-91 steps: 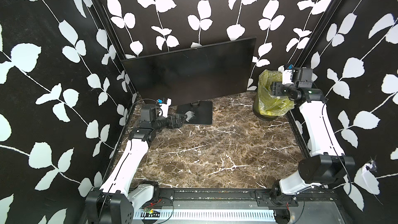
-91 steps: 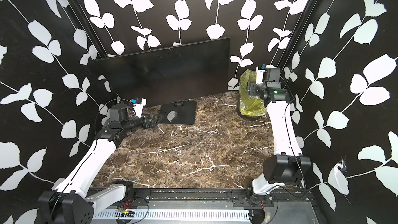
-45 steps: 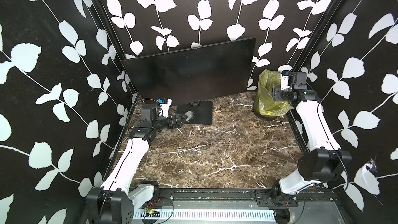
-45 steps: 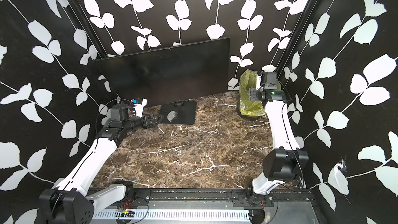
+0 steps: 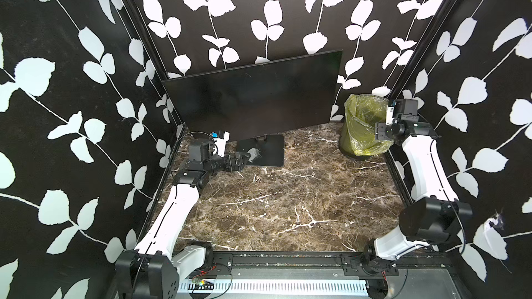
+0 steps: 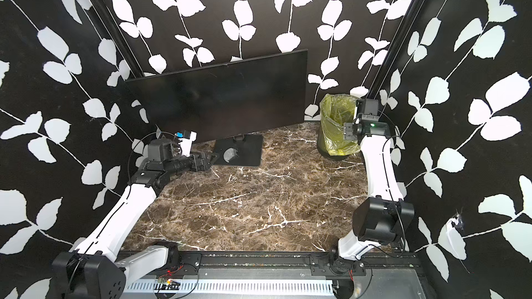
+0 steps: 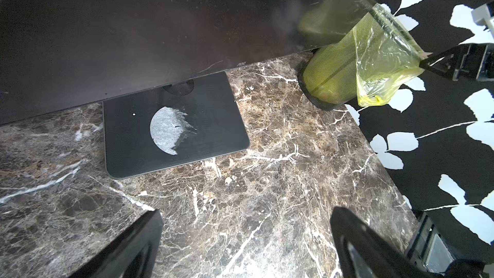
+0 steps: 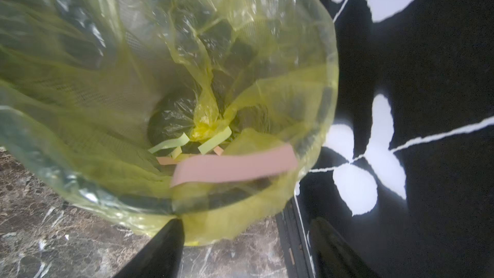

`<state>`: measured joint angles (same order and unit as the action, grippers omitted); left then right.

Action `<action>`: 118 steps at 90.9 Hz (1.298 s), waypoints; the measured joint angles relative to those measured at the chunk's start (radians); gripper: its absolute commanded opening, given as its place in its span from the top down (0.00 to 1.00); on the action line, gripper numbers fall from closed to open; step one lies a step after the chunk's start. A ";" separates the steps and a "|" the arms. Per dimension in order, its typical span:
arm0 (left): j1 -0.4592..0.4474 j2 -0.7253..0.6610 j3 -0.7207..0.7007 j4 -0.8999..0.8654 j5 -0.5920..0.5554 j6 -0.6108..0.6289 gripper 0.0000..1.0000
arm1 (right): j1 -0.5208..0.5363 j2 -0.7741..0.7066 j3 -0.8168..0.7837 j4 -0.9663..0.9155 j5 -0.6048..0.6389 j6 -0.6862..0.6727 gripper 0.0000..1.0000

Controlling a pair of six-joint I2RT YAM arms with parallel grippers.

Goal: Remove the sticky note from the monitor
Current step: Place the sticky note in the trash bin.

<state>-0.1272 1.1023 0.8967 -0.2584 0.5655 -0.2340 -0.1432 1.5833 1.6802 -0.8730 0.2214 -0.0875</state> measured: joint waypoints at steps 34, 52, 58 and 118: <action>0.000 0.009 0.000 0.003 0.003 0.002 0.01 | 0.000 -0.011 0.009 -0.064 -0.070 0.052 0.24; 0.000 0.009 0.000 0.004 0.004 0.002 0.01 | 0.009 -0.013 0.004 -0.108 -0.146 0.085 0.24; 0.000 0.010 0.000 0.004 0.005 0.002 0.01 | 0.022 -0.013 0.004 -0.129 -0.165 0.093 0.24; 0.000 0.012 0.000 0.026 0.017 -0.002 0.01 | 0.084 -0.061 -0.049 -0.182 -0.574 0.215 0.26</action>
<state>-0.1272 1.1145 0.8963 -0.2329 0.5823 -0.2359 -0.0593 1.5227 1.6310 -1.0554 -0.3527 0.1272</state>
